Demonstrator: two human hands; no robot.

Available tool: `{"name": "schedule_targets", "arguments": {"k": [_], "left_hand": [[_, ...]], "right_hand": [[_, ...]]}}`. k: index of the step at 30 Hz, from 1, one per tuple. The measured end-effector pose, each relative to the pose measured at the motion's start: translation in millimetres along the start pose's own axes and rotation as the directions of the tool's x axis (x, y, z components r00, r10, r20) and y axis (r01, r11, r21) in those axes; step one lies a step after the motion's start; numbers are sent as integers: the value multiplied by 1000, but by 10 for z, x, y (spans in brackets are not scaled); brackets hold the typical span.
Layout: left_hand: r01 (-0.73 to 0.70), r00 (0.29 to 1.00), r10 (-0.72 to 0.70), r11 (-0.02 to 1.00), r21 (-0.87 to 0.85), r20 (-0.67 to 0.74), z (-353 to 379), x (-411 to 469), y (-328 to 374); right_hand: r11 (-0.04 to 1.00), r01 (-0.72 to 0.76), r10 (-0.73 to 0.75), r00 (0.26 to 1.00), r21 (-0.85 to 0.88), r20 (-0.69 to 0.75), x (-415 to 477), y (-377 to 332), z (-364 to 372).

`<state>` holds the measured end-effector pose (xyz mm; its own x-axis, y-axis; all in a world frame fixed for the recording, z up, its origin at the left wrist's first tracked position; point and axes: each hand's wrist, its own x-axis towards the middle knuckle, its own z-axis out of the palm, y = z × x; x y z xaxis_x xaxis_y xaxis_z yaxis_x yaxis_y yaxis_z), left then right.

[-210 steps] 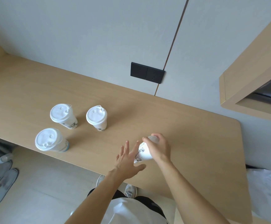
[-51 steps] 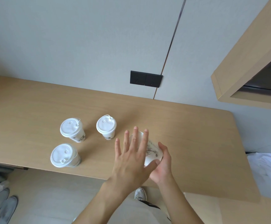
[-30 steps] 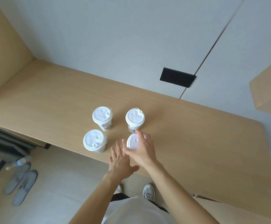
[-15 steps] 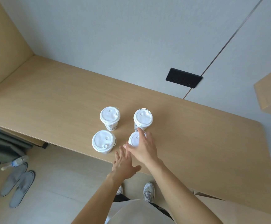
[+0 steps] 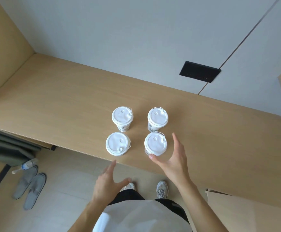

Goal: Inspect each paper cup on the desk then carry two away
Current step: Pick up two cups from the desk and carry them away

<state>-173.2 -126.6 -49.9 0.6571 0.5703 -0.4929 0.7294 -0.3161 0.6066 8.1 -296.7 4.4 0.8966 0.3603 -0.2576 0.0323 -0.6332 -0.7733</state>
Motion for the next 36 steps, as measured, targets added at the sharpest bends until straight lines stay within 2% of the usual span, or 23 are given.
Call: {"name": "schedule_targets", "arguments": {"k": [3,5,8,17,23,31,36], "left_hand": [[-28,975,-43,949,-315,-217,-61,125,24],[-64,965,-58,895,-441,-256,-83,250,85],[-124,965,-18,846,-518,-261,-59,440,149],[-156,948,-32,822,-548,-318,24,646,175],[-176,958,14,815,-552,-286,60,613,305],[-220,975,179,826,-519,-129,294,436,867],[-245,957,289,848,-470,22,786,312,1387]], "right_hand": [[985,-39,54,995,168,-86,-36,173,243],[962,-73,109,986,263,-123,-35,234,444],[918,-123,198,965,376,-170,21,280,702],[875,-41,253,889,483,-382,192,324,1159],[863,14,232,877,505,-420,168,318,1051],[826,19,302,829,563,-471,9,391,426],[777,21,419,728,629,-542,-250,731,-206]]}}
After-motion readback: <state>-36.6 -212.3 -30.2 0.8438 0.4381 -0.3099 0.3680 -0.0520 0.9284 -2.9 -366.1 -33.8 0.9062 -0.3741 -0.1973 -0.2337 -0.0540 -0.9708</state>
